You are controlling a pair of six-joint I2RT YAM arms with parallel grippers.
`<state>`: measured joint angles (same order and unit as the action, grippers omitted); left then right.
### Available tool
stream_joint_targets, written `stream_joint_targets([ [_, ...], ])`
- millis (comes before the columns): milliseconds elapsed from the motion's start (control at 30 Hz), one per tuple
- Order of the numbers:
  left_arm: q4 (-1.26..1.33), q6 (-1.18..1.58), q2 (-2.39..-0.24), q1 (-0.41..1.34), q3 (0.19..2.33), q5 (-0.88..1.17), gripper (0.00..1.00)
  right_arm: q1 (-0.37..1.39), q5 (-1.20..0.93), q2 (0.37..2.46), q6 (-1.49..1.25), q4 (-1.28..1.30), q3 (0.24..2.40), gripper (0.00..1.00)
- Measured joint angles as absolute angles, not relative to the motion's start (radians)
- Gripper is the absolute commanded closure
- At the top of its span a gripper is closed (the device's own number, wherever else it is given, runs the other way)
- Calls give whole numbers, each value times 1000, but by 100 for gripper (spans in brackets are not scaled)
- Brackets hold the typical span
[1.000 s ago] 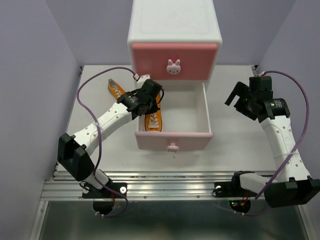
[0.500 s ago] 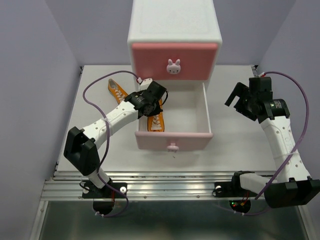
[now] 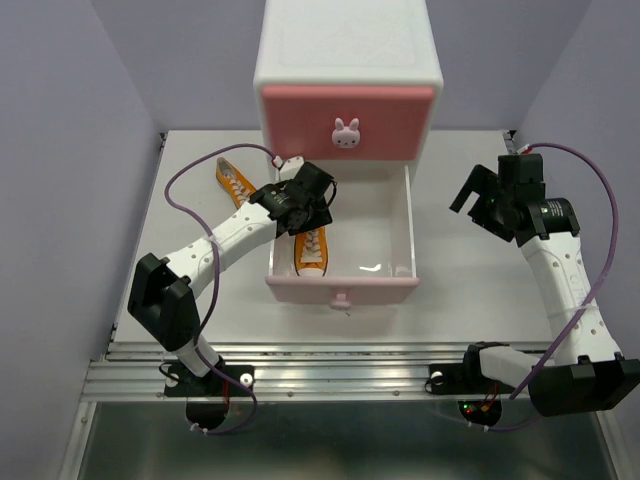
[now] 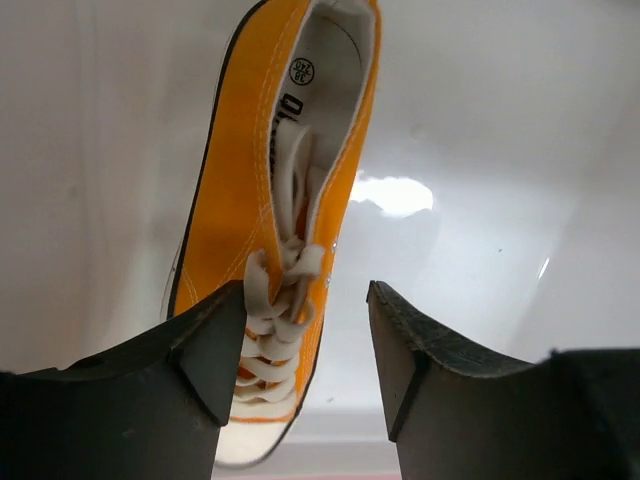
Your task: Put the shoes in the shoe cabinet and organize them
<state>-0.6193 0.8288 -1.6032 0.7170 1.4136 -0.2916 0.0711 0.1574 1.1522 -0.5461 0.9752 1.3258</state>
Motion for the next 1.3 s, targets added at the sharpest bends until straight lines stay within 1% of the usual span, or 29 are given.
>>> stream_joint_targets([
  [267, -645, 847, -1603, 717, 1439, -288, 30, 71, 157, 1152, -546, 976, 1327, 0],
  [533, -686, 852, -1579, 706, 1535, -273, 30, 71, 157, 1152, -546, 975, 1329, 0],
  [633, -670, 853, -1539, 696, 1566, -271, 28, 71, 158, 1151, -545, 975, 1332, 0],
  [700, -663, 855, -1485, 691, 1568, -271, 24, 71, 159, 1150, -545, 974, 1333, 0],
  [767, -659, 858, -1422, 686, 1567, -273, 24, 71, 160, 1148, -542, 975, 1333, 0],
  [833, -650, 864, -1351, 685, 1561, -277, 19, 71, 164, 1145, -539, 975, 1333, 0],
  [867, -642, 871, -1289, 685, 1550, -289, 15, 71, 166, 1143, -538, 975, 1333, 0],
  [900, -641, 878, -1250, 685, 1542, -299, 1, 71, 170, 1141, -537, 975, 1333, 0],
  [1000, -667, 917, -1120, 678, 1528, -345, 1, 71, 176, 1135, -531, 975, 1333, 0],
  [1067, -695, 942, -1081, 660, 1528, -370, 1, 71, 177, 1132, -529, 975, 1333, 0],
  [1167, -753, 976, -1063, 574, 1528, -391, 1, 71, 179, 1130, -527, 975, 1333, 0],
  [1300, -759, 985, -1115, 426, 1502, -366, 1, 71, 181, 1130, -525, 975, 1333, 0],
])
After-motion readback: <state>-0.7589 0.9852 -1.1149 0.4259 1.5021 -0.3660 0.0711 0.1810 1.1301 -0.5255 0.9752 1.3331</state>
